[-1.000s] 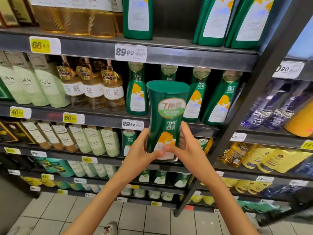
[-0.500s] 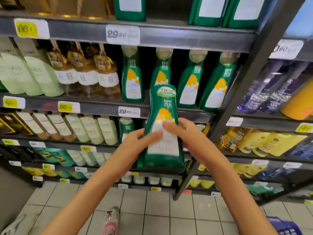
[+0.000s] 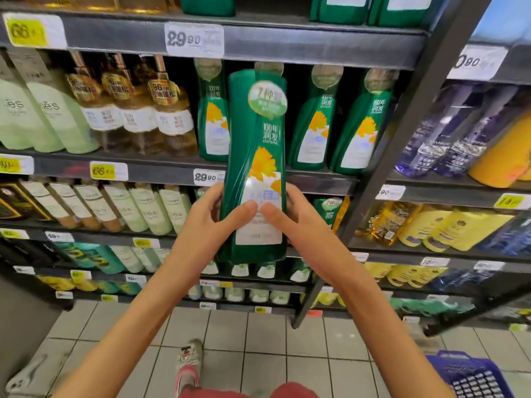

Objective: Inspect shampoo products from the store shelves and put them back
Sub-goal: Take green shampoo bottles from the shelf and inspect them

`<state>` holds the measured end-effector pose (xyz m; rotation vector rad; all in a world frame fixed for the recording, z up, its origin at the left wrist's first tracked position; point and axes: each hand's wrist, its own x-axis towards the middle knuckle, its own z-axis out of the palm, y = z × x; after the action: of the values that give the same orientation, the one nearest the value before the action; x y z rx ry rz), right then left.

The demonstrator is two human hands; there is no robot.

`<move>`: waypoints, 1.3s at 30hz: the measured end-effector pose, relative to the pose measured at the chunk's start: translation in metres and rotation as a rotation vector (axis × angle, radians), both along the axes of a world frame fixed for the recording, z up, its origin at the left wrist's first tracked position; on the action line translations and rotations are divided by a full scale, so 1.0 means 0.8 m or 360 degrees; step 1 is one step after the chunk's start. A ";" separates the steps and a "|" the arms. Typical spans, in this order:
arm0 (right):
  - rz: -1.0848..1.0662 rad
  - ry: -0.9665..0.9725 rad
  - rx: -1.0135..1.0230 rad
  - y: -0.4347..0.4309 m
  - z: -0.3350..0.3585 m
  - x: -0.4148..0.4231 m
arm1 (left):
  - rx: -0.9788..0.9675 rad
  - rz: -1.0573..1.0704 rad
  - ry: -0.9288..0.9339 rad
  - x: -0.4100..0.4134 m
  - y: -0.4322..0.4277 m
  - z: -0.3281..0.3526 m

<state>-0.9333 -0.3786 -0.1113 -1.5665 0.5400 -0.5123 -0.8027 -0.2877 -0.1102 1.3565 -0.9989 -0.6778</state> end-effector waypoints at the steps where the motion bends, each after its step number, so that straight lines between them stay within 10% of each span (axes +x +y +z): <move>1: -0.0010 -0.0070 -0.0017 0.000 0.006 0.000 | -0.0045 -0.0006 -0.0031 0.000 -0.001 0.005; 21: -0.0455 -0.0540 -0.0320 -0.164 0.223 0.101 | -0.0300 0.0001 -0.0729 0.092 -0.193 0.231; 39: -0.0862 -0.0377 -0.0718 -0.206 0.226 0.166 | -0.0203 0.0026 -0.0868 0.150 -0.274 0.219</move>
<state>-0.8007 -0.5432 0.0694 -1.7440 0.6993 -1.2864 -0.6825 -0.5072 0.0650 1.4658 -1.4329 -0.2213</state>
